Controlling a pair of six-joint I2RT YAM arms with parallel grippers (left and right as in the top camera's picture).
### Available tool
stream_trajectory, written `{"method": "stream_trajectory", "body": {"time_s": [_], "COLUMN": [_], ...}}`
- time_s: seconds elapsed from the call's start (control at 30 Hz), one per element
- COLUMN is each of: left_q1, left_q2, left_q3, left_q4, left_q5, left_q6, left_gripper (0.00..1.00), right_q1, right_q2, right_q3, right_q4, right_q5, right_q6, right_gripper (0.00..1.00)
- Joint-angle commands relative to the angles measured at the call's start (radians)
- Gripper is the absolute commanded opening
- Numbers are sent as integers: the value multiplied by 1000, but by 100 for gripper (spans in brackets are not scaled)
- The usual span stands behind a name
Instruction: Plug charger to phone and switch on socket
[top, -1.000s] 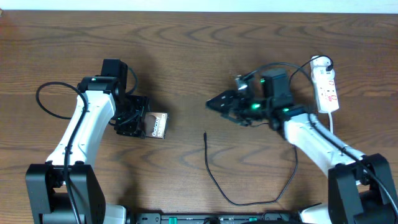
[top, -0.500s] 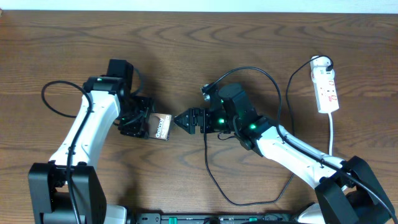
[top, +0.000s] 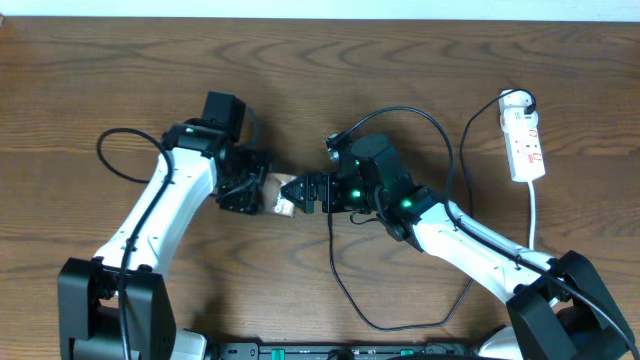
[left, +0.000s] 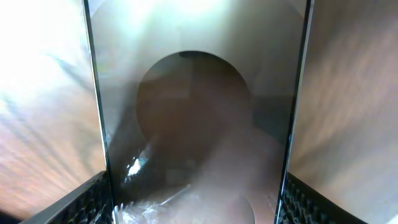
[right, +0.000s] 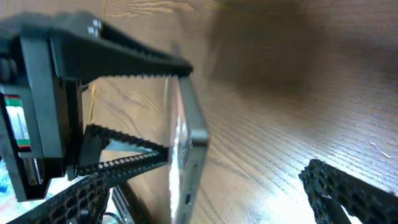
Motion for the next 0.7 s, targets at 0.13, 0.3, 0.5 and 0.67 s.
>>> {"method": "stream_trajectory", "body": {"time_s": [0.13,0.3,0.5,0.67], "left_q1": [-31,-31,-42,-52], "left_q2": [-24,-24,-24,-24], "left_q3": [17,17,17,17], "left_q4": [13,14,13,13], "left_q5": [40,108,136,158], "left_q6": [-68,-68,-68,-68], "left_gripper": [7,7,7,7], "right_q1": [10,10,10,10], "right_q2": [2,2,2,2], "right_q3": [11,12,11,11], "right_q4": [0,-2,-2,-2], "right_q5": [8,8,13,13], "right_q6": [11,11,11,11], "right_gripper": [99,99,99,98]}}
